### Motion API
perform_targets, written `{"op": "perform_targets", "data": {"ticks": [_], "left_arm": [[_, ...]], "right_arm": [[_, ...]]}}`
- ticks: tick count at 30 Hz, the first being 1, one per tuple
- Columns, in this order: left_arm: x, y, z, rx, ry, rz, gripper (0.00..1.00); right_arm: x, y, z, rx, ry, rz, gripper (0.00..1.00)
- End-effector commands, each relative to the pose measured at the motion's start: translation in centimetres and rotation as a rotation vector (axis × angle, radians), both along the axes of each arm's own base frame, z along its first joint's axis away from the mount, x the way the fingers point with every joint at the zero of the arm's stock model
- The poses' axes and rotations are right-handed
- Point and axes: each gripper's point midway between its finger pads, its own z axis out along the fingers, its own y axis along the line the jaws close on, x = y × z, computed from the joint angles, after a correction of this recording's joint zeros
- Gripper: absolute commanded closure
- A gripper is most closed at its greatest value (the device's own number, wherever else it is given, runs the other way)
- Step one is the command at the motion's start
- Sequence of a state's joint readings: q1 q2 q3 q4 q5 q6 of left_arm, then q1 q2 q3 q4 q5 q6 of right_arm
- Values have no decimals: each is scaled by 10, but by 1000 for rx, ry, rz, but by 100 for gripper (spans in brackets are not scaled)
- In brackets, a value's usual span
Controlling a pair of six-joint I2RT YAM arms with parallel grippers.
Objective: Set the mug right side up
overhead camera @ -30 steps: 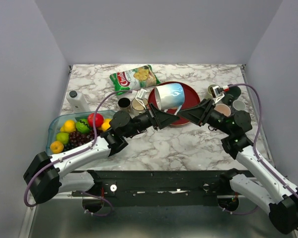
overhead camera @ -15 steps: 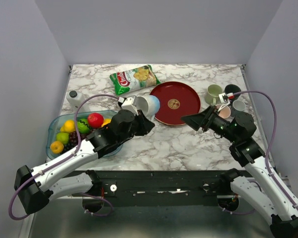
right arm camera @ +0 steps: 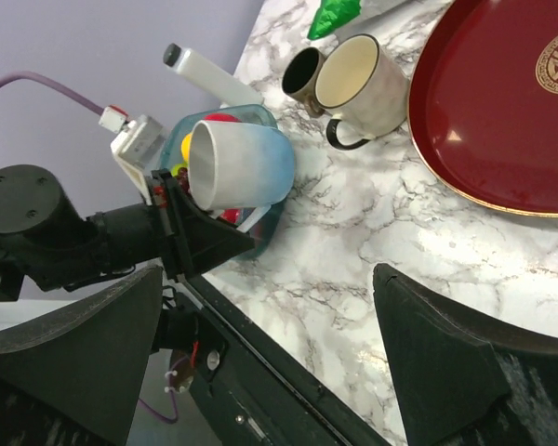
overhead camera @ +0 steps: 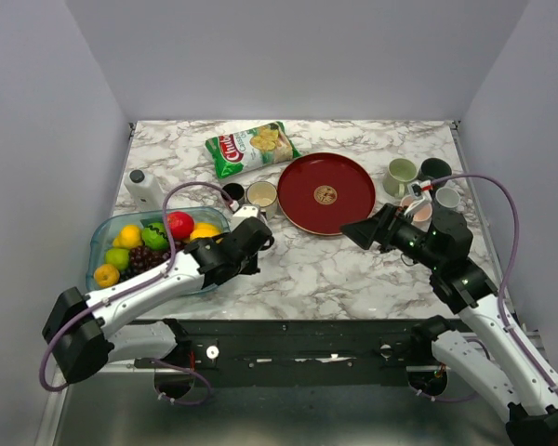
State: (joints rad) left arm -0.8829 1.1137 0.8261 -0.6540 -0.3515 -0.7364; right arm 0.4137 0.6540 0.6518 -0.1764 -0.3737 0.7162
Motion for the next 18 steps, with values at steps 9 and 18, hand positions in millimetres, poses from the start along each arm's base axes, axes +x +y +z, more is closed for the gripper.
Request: {"op": "perform_targets", "data": {"ticks": [9, 18], "left_arm": [[26, -14, -45, 118, 48, 73, 100], [22, -16, -70, 156, 147, 134, 100]], "right_arm": [[-1, -4, -20, -29, 46, -26, 0], [-3, -8, -26, -20, 76, -53, 0]]}}
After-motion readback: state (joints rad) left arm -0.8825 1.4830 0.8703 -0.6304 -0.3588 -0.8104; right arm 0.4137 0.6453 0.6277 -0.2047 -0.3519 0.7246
